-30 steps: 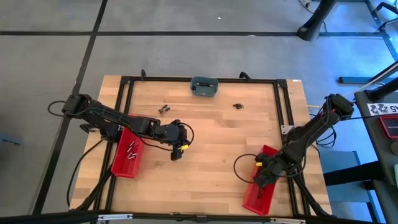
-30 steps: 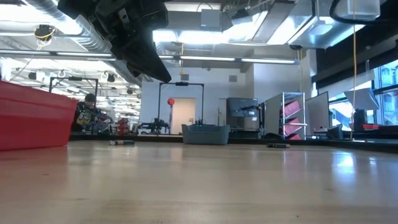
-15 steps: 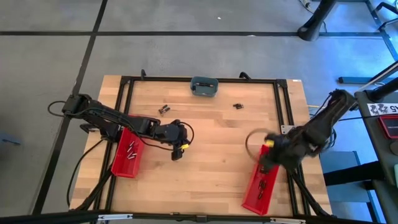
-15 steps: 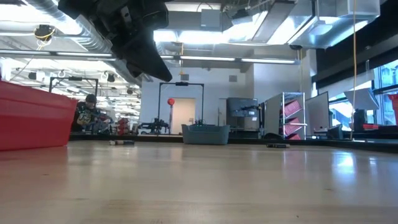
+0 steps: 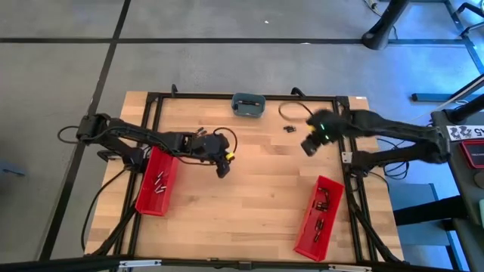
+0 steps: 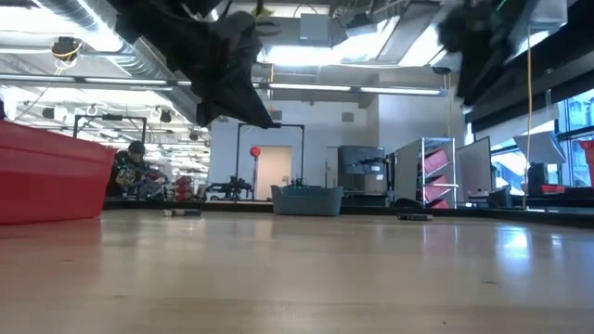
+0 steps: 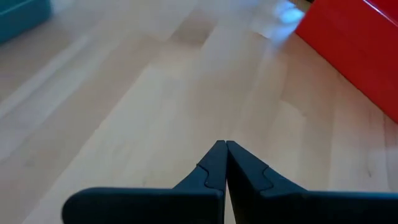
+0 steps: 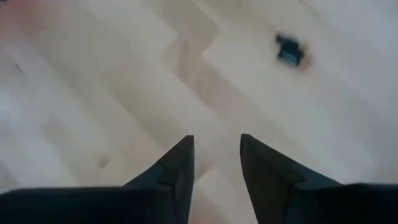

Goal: Sort batteries
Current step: Put the small brown battery into the right red bin

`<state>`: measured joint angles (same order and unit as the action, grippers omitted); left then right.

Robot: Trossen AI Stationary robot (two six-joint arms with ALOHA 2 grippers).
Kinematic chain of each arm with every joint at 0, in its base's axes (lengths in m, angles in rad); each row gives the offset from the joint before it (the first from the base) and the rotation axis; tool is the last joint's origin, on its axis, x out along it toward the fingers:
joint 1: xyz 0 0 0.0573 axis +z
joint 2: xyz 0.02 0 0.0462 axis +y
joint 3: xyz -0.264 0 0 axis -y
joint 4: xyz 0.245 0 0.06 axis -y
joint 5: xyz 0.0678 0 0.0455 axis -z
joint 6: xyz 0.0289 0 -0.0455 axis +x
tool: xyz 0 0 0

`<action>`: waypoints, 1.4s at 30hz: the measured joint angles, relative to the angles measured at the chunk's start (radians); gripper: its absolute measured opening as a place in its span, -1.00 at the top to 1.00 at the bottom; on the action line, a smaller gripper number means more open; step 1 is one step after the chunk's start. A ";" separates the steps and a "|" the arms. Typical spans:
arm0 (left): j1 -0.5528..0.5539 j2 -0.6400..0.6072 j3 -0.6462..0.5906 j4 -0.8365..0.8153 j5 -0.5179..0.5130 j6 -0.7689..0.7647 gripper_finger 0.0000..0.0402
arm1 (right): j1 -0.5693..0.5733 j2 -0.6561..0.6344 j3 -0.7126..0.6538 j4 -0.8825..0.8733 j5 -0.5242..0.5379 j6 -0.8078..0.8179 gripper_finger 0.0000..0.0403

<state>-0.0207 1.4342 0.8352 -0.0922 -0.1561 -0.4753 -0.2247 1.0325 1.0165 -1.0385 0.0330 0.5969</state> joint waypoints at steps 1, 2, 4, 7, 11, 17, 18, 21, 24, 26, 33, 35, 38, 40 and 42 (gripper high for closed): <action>0.012 0.000 0.000 -0.001 0.007 0.001 0.99 | -0.076 0.017 -0.025 0.049 -0.053 -0.109 0.35; 0.026 0.000 0.000 -0.001 0.021 0.004 0.99 | -0.138 0.040 -0.048 0.095 -0.102 -0.206 0.33; 0.055 0.000 0.000 -0.001 0.057 0.003 0.99 | -0.237 0.098 -0.084 0.180 -0.166 -0.397 0.27; 0.095 0.000 0.000 -0.004 0.095 -0.018 0.99 | -0.315 0.201 -0.113 0.232 -0.183 -0.679 0.17; 0.133 0.000 0.000 -0.001 0.101 -0.048 0.99 | -0.357 0.357 -0.116 0.252 -0.178 -0.966 0.10; 0.167 0.000 0.000 -0.001 0.101 -0.059 0.99 | -0.361 0.522 -0.116 0.363 -0.124 -1.170 0.09; 0.171 0.000 0.000 -0.002 0.101 -0.059 0.99 | -0.361 0.536 -0.116 0.381 -0.124 -1.194 0.09; 0.181 0.000 0.000 -0.002 0.101 -0.034 0.99 | -0.361 0.565 -0.116 0.418 -0.114 -1.235 0.09; 0.192 0.000 0.000 -0.002 0.101 -0.006 0.99 | -0.361 0.577 -0.116 0.440 -0.096 -1.238 0.09; 0.200 0.000 0.000 -0.002 0.101 0.009 0.99 | -0.362 0.583 -0.116 0.443 -0.095 -1.248 0.09; 0.229 0.000 0.000 -0.002 0.101 0.035 0.99 | -0.410 0.619 -0.114 0.434 -0.098 -1.260 0.09; 0.234 0.000 0.000 -0.002 0.101 0.038 0.99 | -0.419 0.621 -0.113 0.438 -0.103 -1.260 0.09; 0.234 0.000 0.000 -0.001 0.101 0.038 0.99 | -0.420 0.621 -0.113 0.438 -0.108 -1.265 0.09; 0.233 0.000 0.000 -0.002 0.101 0.032 0.99 | -0.425 0.621 -0.113 0.435 -0.114 -1.281 0.09; 0.233 0.000 0.000 -0.001 0.101 0.027 0.99 | -0.424 0.621 -0.113 0.433 -0.129 -1.283 0.09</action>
<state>0.2123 1.4342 0.8352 -0.0937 -0.0551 -0.4481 -0.6487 1.6531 0.9031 -0.6056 -0.0964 -0.6857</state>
